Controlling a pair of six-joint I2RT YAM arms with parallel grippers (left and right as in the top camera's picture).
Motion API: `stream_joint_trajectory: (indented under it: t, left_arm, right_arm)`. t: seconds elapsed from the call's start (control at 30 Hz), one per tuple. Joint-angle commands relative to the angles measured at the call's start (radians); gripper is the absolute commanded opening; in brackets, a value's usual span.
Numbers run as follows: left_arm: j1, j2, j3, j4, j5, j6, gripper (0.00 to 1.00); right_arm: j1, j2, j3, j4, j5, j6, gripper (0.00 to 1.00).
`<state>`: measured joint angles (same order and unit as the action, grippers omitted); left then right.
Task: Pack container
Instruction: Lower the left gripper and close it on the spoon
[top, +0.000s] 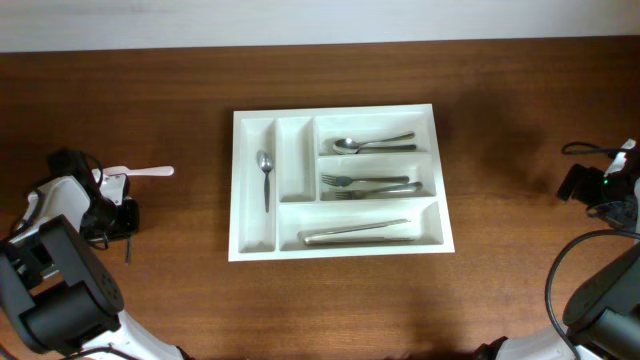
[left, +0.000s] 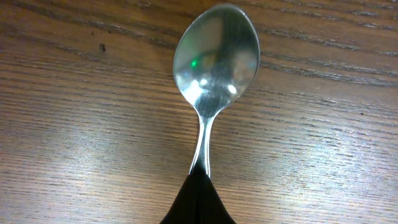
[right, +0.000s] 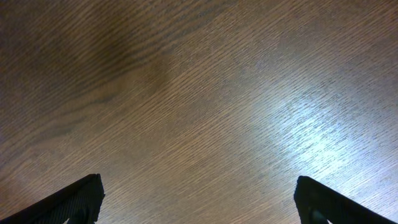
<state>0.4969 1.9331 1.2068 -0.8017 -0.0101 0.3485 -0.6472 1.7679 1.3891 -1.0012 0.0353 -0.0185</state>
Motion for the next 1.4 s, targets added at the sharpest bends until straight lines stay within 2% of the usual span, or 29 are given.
stream_joint_trajectory:
  t: [0.0,0.13,0.17,0.23,0.5,0.63,0.73,0.87,1.1,1.27,1.37]
  left_arm:
    - [0.003,0.035,-0.014,0.021,0.014,0.001,0.02]
    - [0.003,0.035,-0.014,0.042,0.015,0.001,0.02]
    - [0.003,0.035,-0.014,0.048,0.014,0.001,0.04]
    - [0.003,0.035,-0.014,0.058,0.015,0.001,0.45]
    - [0.003,0.035,-0.014,0.068,0.029,0.001,0.52]
    - [0.003,0.035,-0.014,0.084,0.076,0.001,0.52]
    - [0.003,0.035,-0.014,0.097,0.109,0.001,0.4]
    - [0.003,0.035,-0.014,0.106,0.112,0.001,0.38]
    - [0.003,0.035,-0.014,0.106,0.112,0.001,0.17]
    - [0.003,0.035,-0.014,0.102,0.112,0.001,0.16]
    - [0.003,0.035,-0.014,0.092,0.112,0.001,0.1]
  right_arm:
    - [-0.001,-0.015,0.002,0.0,-0.005,0.008,0.99]
    - [-0.001,-0.015,0.002,0.0,-0.005,0.008,0.99]
    - [-0.001,-0.015,0.002,0.0,-0.005,0.008,0.99]
    - [-0.001,-0.015,0.002,0.0,-0.005,0.008,0.99]
    - [-0.001,-0.015,0.002,0.0,-0.005,0.008,0.99]
    - [-0.001,-0.015,0.002,0.0,-0.005,0.008,0.99]
    - [-0.001,-0.015,0.002,0.0,-0.005,0.008,0.99]
    - [-0.001,-0.015,0.002,0.0,-0.005,0.008,0.99]
    - [-0.001,-0.015,0.002,0.0,-0.005,0.008,0.99]
    - [-0.001,-0.015,0.002,0.0,-0.005,0.008,0.99]
    - [-0.001,-0.015,0.002,0.0,-0.005,0.008,0.99]
